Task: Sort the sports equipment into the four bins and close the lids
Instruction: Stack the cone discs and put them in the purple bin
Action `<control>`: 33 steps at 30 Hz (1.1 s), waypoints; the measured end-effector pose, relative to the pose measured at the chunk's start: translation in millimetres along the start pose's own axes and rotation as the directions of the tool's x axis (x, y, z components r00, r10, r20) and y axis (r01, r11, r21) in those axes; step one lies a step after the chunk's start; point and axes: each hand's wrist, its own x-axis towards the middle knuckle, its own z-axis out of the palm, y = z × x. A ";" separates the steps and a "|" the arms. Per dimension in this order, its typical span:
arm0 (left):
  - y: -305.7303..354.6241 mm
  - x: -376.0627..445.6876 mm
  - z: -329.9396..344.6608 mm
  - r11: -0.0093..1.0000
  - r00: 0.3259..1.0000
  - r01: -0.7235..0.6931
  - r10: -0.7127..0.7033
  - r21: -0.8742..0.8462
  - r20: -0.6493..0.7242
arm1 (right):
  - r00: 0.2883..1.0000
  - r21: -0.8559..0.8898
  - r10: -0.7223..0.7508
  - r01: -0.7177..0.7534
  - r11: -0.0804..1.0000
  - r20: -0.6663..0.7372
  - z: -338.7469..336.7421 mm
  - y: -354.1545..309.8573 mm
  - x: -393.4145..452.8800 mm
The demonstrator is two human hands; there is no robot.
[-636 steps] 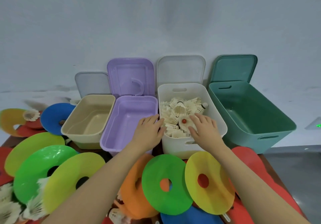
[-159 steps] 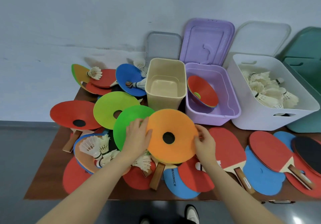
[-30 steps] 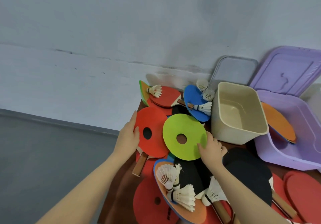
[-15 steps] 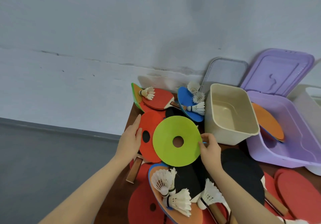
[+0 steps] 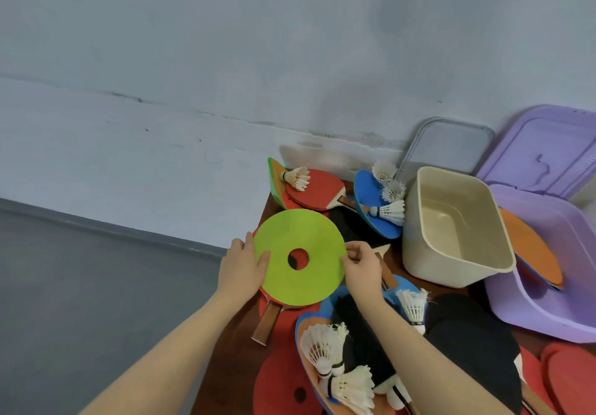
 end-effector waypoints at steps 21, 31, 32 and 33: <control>34.9 1.0 -26.6 0.933 0.933 -0.269 0.190 -0.239 -0.307 | 0.922 -0.132 -0.386 0.385 0.914 0.016 -19.4 -22.2 -13.1; 181.4 21.9 -9.5 0.835 0.858 -0.501 0.443 -0.229 -0.261 | 0.864 -0.118 -0.407 0.390 0.913 -0.296 -153.7 -20.5 20.6; 198.3 23.5 -4.4 0.826 0.849 -0.517 0.462 -0.225 -0.254 | 0.857 -0.129 -0.399 0.378 0.917 -0.327 -170.1 -18.4 25.5; 215.5 24.8 0.9 0.821 0.842 -0.530 0.480 -0.213 -0.246 | 0.850 -0.143 -0.398 0.372 0.917 -0.346 -186.7 -15.1 30.8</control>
